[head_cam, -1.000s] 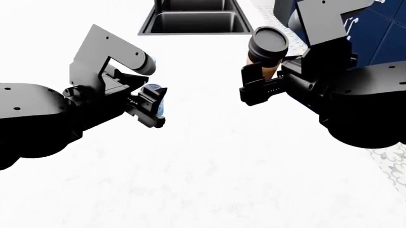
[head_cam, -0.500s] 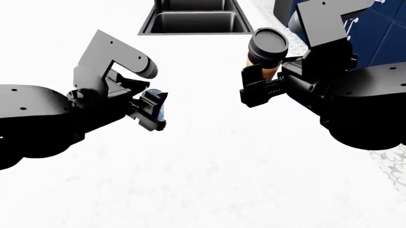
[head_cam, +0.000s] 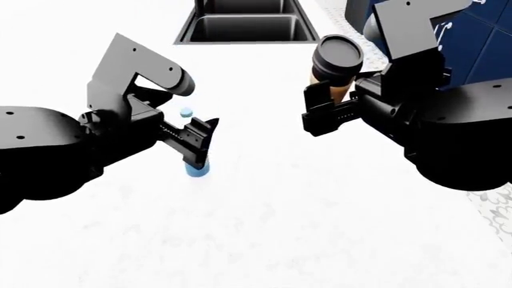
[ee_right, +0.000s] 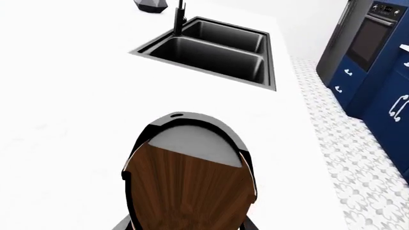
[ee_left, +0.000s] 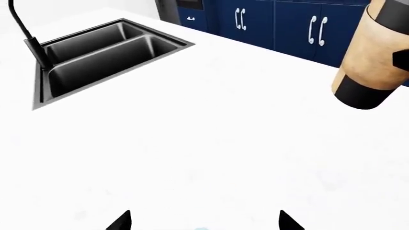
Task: Move the drinks to the dining counter.
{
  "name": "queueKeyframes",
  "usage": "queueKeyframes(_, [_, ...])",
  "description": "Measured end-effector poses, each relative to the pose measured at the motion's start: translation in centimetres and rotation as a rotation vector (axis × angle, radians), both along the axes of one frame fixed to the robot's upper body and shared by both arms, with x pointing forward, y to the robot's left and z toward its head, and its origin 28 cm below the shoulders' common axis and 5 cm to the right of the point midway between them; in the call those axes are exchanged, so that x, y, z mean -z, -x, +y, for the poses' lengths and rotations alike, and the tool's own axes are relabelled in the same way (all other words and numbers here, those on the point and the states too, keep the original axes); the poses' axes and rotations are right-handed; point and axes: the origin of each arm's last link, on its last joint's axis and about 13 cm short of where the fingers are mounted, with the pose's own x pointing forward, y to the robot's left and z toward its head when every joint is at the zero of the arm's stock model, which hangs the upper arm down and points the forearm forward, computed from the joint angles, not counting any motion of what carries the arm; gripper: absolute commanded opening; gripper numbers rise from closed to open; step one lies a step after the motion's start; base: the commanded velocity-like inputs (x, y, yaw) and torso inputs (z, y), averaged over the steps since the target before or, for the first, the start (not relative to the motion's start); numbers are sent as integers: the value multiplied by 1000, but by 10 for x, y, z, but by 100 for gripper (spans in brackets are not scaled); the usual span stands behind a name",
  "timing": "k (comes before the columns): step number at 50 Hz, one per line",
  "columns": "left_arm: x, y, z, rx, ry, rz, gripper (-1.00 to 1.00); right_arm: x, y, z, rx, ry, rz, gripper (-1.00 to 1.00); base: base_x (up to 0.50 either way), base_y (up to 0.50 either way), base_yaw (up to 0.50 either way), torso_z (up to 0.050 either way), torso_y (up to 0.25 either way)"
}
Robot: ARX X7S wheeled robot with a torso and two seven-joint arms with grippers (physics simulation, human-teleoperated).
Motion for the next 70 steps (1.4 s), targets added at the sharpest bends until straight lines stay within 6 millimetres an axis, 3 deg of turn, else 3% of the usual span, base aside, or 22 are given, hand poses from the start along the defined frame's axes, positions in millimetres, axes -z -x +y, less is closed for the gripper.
queueKeyframes(21, [-13,8,0,5,48,-66,100,4,-2,0,-11,-15,14,-100,0,0,0,0,0])
queueKeyframes(70, [-58,63,2,258,440,-271,100,62,-43,11,-35,-24,160,-100,0,0,0,0,0])
